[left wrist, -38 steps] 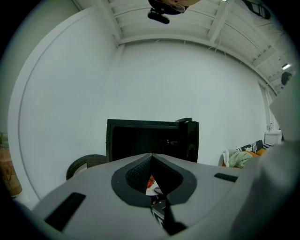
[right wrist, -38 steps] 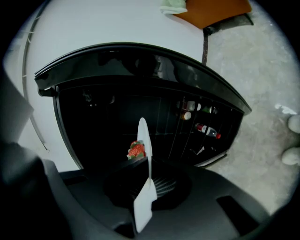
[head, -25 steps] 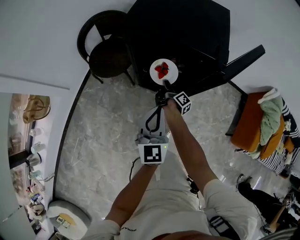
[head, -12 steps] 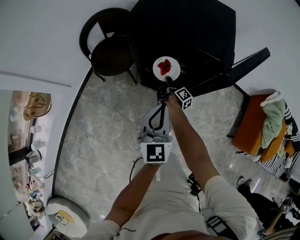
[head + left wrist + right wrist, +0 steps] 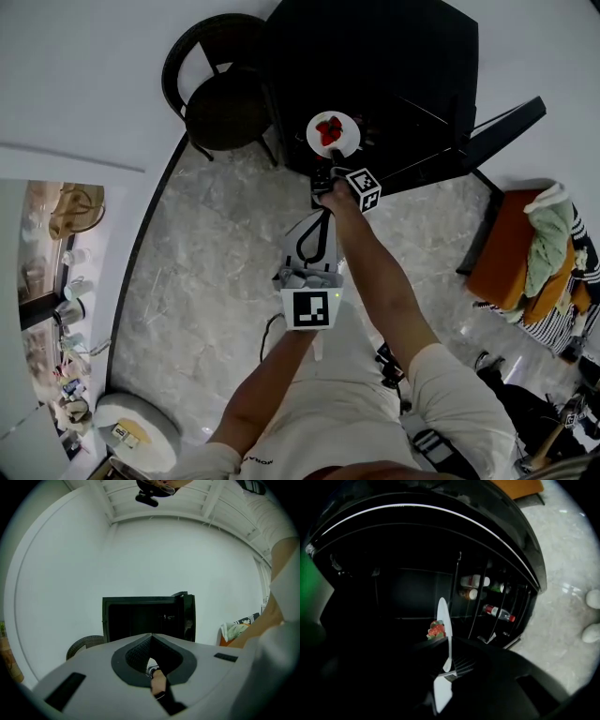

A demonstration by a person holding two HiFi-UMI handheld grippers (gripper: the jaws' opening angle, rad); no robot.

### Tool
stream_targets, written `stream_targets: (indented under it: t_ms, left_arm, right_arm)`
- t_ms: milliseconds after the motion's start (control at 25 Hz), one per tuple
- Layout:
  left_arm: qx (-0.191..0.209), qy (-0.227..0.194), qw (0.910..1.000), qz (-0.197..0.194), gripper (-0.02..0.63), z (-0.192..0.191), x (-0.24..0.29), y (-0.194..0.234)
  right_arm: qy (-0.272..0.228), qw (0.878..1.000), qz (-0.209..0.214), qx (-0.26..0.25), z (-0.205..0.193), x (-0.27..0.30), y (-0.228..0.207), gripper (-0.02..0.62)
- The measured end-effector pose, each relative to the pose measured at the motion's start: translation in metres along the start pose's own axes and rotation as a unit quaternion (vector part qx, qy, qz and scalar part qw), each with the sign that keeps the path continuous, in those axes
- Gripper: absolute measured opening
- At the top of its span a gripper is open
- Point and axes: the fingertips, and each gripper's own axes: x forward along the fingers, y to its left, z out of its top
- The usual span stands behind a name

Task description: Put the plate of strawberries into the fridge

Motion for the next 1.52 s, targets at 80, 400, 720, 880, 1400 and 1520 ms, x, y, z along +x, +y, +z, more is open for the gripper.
stream_targets:
  t_ms: [80, 400, 720, 880, 1400, 1520]
  left_arm:
    - [0.004, 0.002, 1.0, 0.002, 0.0, -0.001, 0.001, 0.002]
    - [-0.003, 0.005, 1.0, 0.0, 0.0, -0.006, 0.004, 0.002]
    - [-0.006, 0.02, 0.9998, -0.004, 0.0, -0.016, 0.009, 0.005]
    - [-0.005, 0.024, 0.9997, -0.002, 0.0, -0.019, 0.011, 0.011]
    - [-0.021, 0.018, 0.9996, -0.007, 0.0, -0.012, 0.02, 0.006]
    - [-0.022, 0.021, 0.9995, -0.006, 0.0, -0.011, 0.02, 0.006]
  right_arm:
    - [0.0, 1.0, -0.005, 0.011, -0.003, 0.005, 0.001, 0.02]
    - [-0.009, 0.999, -0.036, 0.011, -0.006, 0.008, 0.012, 0.02]
    - [-0.011, 0.999, -0.037, 0.017, -0.004, 0.023, 0.016, 0.02]
    - [-0.013, 0.999, -0.034, 0.017, -0.002, 0.027, 0.018, 0.02]
    - [-0.024, 0.999, -0.038, 0.023, -0.003, 0.036, 0.02, 0.02]
    - [-0.033, 0.998, -0.035, 0.028, -0.002, 0.036, 0.021, 0.02]
